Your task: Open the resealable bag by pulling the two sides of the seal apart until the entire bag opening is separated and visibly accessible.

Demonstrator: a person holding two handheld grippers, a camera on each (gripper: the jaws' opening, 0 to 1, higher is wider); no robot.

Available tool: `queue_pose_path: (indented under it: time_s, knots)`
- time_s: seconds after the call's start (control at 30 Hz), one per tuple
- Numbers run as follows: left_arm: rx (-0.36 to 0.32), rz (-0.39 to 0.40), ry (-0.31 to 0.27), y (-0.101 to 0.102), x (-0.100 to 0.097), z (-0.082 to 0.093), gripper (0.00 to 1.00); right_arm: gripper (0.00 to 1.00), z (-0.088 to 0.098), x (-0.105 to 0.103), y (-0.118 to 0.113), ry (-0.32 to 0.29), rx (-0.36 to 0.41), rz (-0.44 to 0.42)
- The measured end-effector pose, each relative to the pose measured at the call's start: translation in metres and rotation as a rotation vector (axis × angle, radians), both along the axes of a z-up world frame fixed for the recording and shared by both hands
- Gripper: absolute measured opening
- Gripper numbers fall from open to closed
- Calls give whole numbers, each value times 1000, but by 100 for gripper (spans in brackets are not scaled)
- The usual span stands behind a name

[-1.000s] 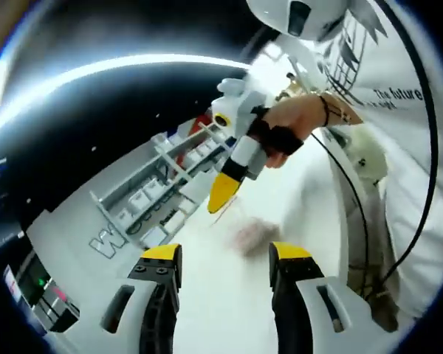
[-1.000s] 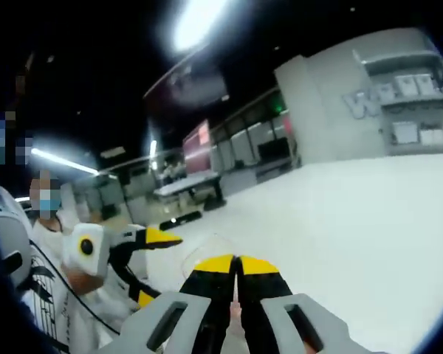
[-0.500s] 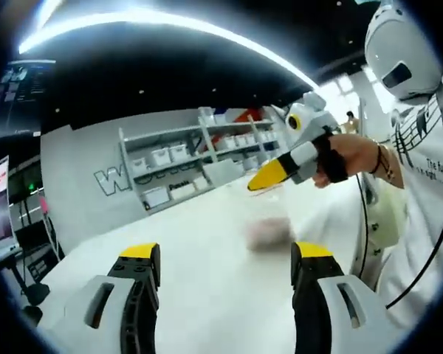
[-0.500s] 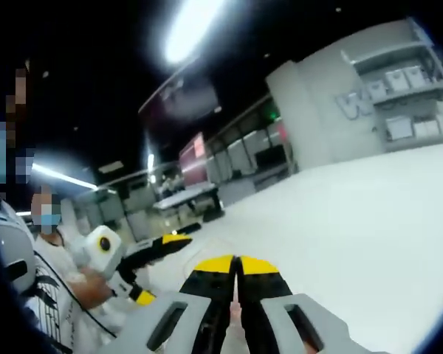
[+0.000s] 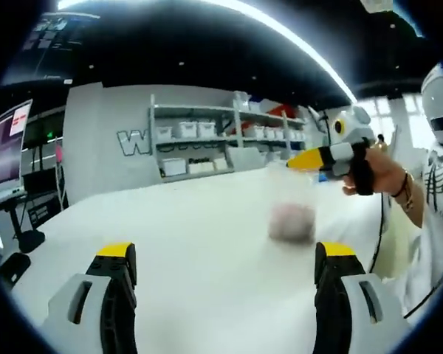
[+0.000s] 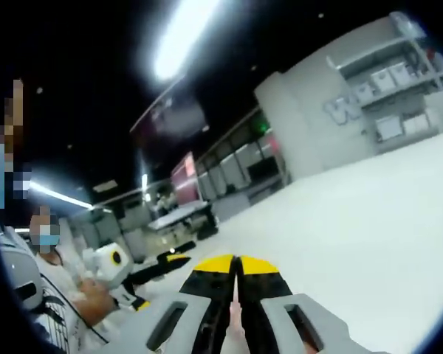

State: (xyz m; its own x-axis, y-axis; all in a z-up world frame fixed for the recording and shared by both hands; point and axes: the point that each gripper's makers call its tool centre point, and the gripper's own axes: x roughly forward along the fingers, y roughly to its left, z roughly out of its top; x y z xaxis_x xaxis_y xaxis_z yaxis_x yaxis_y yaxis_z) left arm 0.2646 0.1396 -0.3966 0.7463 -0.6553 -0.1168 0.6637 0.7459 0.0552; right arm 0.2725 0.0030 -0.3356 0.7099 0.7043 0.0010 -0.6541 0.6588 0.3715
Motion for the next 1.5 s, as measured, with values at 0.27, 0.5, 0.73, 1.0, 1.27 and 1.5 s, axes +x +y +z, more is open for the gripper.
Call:
queue_pose_path:
  time_s: [0.27,0.5,0.73,1.0,1.27,1.5]
  knots:
    - [4,45,48,13,7,3,100,0,16,8,-6,-31,-1,-23]
    - [26,20,128,9,4,-14,99,0,25,19,-14,-46,-11,-51]
    - [25,1,130,3,1,-17,99,0,20,24,-15,-28,-10,-53]
    - [25,-2,125,0,1,-16,99,0,19,28,-18,-22,0,-67]
    - [23,-11,133,-3,-1,-20,99,0,16,31,-21,-17,1,-86]
    - [31,-12,123,-3,-1,-19,98,0,11,38,-20,-9,-20,-101]
